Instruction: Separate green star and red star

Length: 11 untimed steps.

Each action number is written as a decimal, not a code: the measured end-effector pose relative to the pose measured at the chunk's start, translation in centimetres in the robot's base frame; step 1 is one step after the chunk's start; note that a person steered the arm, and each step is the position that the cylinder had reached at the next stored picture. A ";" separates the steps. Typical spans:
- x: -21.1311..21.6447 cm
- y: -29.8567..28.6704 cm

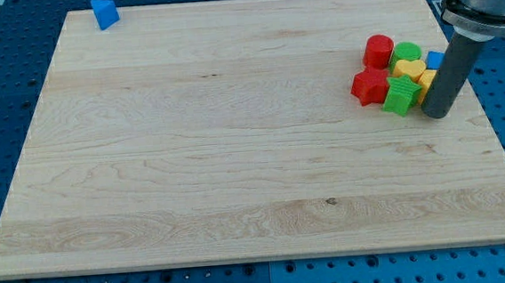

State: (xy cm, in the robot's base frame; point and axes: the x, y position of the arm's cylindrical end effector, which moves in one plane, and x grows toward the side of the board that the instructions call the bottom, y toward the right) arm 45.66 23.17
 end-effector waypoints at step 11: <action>-9.4 -18.9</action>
